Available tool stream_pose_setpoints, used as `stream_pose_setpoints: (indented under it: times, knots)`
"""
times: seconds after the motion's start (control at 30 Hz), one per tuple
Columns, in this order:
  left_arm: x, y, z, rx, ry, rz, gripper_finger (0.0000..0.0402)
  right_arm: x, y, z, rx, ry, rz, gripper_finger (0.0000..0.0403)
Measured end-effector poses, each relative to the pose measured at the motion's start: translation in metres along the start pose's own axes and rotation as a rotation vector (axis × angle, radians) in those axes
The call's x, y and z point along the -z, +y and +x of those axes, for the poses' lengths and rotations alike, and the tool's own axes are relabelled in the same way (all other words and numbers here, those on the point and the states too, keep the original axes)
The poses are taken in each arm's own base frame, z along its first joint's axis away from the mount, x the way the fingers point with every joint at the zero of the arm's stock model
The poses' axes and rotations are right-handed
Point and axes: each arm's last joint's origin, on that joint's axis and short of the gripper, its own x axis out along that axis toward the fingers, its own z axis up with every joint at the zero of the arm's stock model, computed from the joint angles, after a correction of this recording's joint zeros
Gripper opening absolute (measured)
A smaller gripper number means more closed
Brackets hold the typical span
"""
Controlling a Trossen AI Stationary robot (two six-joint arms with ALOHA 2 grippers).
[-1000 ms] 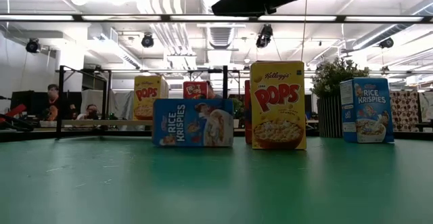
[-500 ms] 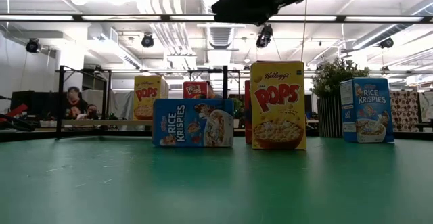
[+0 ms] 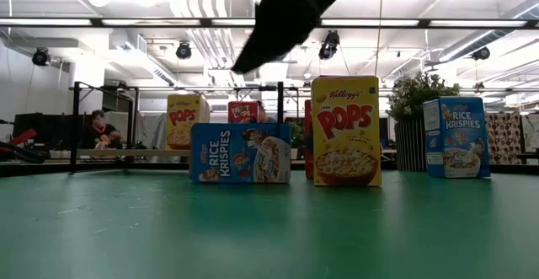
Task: Stack cereal on shelf
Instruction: Put the middle blue cereal box on the shelf
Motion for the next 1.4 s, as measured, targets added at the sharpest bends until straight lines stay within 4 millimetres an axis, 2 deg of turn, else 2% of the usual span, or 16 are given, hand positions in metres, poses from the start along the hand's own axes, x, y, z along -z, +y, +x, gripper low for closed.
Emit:
stream_pose_setpoints:
  times: [0.2, 0.53, 0.77, 1.4]
  knots:
    - [0.004, 0.006, -0.005, 0.009, -0.047, -0.035, 0.0229, 0.001, -0.005, 0.025, -0.073, 0.125, 0.039, 0.0296]
    - [0.009, -0.001, 0.002, 0.013, -0.023, 0.004, 0.0229, 0.016, -0.022, 0.050, -0.064, 0.182, 0.092, 0.0295]
    - [0.009, -0.005, 0.006, 0.012, -0.018, 0.018, 0.0229, 0.024, -0.023, 0.065, -0.144, 0.201, 0.108, 0.0291]
    - [0.009, -0.005, 0.006, 0.012, -0.021, 0.019, 0.0229, 0.022, -0.024, 0.064, -0.157, 0.185, 0.121, 0.0172]
